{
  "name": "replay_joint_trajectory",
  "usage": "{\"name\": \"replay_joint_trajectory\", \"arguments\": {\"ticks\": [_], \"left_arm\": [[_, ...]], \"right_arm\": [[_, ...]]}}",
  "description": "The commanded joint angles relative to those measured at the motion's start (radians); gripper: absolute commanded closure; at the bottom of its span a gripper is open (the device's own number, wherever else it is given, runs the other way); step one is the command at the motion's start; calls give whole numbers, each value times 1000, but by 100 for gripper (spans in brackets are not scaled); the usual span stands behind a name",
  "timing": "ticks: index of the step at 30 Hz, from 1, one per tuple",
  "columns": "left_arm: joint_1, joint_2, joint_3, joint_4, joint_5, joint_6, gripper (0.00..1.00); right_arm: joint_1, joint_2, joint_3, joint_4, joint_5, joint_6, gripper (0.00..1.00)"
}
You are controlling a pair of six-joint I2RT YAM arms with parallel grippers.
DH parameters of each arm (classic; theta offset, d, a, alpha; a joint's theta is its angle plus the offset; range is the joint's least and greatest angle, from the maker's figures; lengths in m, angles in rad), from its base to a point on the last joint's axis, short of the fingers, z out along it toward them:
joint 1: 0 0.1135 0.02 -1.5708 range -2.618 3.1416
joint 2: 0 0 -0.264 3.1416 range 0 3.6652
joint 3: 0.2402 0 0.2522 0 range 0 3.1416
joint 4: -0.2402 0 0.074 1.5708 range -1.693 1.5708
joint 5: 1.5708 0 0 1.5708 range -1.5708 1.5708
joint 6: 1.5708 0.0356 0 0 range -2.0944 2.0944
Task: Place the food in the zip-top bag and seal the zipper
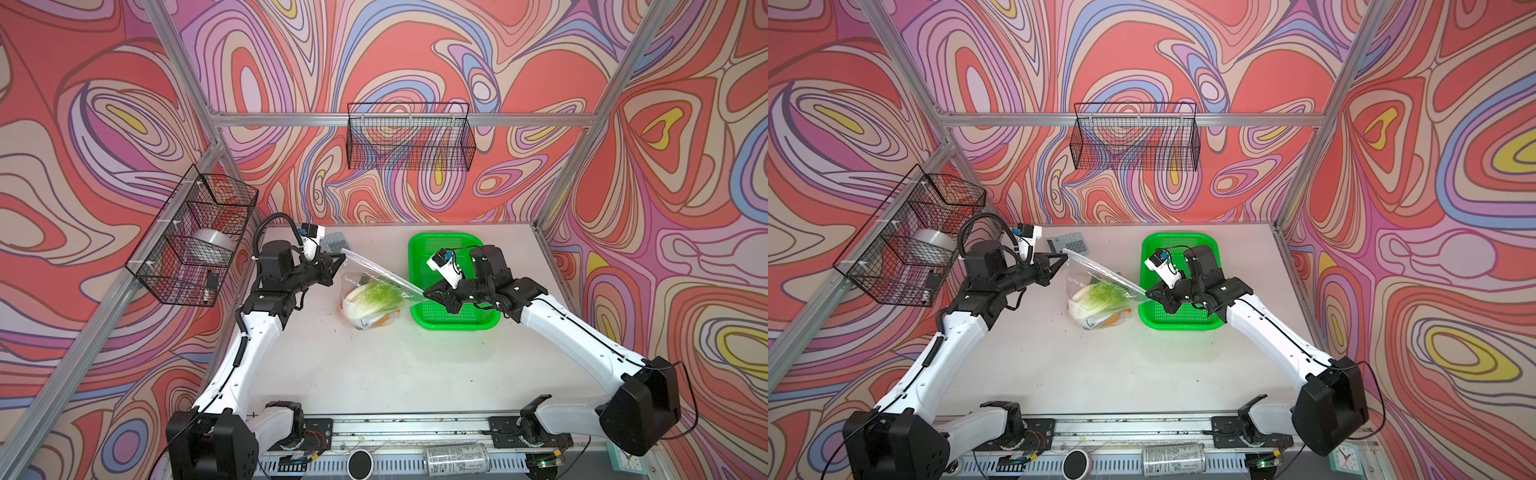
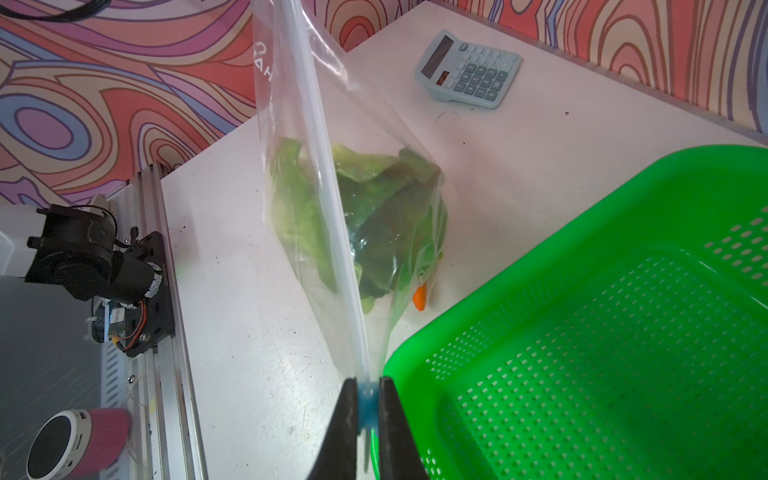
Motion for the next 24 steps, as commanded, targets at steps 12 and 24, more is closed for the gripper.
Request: {"name": "replay_joint_trajectory", "arguments": {"ticks": [12, 24], "left_arm": [[28, -151, 51, 3, -100, -126, 100], [28, -320, 177, -197, -222, -177, 100]], "right_arm": [[-15, -41, 121, 138, -44, 199, 94], [180, -16, 309, 60, -60, 255, 97]]}}
